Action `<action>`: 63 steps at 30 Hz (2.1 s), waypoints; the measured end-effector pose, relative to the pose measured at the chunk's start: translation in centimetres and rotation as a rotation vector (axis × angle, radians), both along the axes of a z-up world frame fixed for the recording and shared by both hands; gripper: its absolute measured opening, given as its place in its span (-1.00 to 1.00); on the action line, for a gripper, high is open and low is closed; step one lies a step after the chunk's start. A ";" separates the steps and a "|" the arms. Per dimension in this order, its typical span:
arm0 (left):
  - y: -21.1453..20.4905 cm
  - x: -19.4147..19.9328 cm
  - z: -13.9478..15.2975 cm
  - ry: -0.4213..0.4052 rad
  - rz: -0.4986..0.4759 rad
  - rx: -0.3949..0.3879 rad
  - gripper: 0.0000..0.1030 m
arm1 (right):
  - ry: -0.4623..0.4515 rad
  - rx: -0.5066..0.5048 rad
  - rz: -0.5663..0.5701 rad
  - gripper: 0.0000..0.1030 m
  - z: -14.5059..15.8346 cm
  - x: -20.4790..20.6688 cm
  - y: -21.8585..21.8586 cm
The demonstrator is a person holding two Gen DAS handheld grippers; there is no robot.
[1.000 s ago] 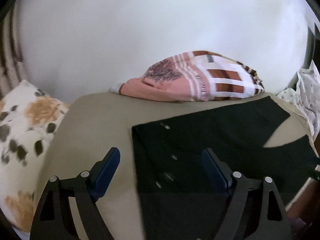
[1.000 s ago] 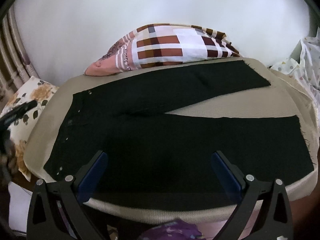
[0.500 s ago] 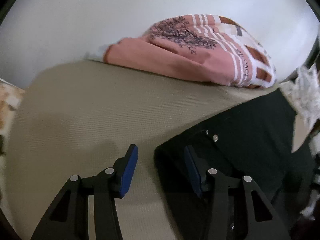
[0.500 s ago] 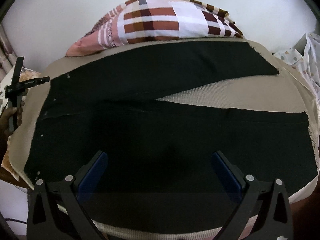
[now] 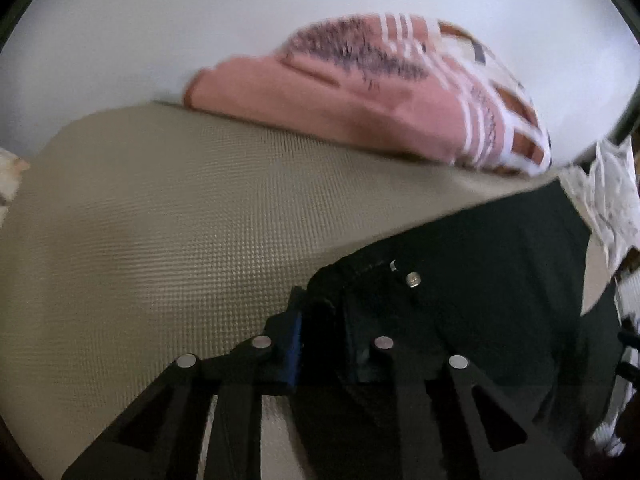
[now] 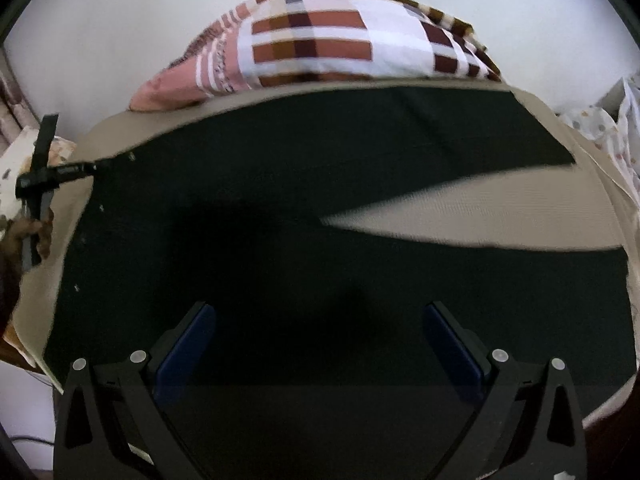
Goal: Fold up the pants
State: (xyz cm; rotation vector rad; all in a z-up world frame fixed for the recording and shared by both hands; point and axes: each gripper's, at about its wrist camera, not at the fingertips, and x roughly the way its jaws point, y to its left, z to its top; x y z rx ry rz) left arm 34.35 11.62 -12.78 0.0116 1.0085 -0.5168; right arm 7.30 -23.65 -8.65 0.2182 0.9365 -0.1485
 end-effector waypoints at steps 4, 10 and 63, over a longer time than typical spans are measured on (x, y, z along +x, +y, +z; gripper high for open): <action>-0.1 -4.0 3.5 -0.121 0.040 -0.083 -0.69 | -0.094 0.179 0.038 1.00 2.2 3.1 -0.9; -0.7 -12.1 7.4 -0.232 0.034 -0.195 -0.69 | -0.137 0.599 0.102 0.98 4.0 11.4 -3.3; -4.9 -31.6 3.4 -0.074 0.212 0.042 0.38 | -0.217 0.899 -0.119 -0.66 -9.7 -3.8 -9.6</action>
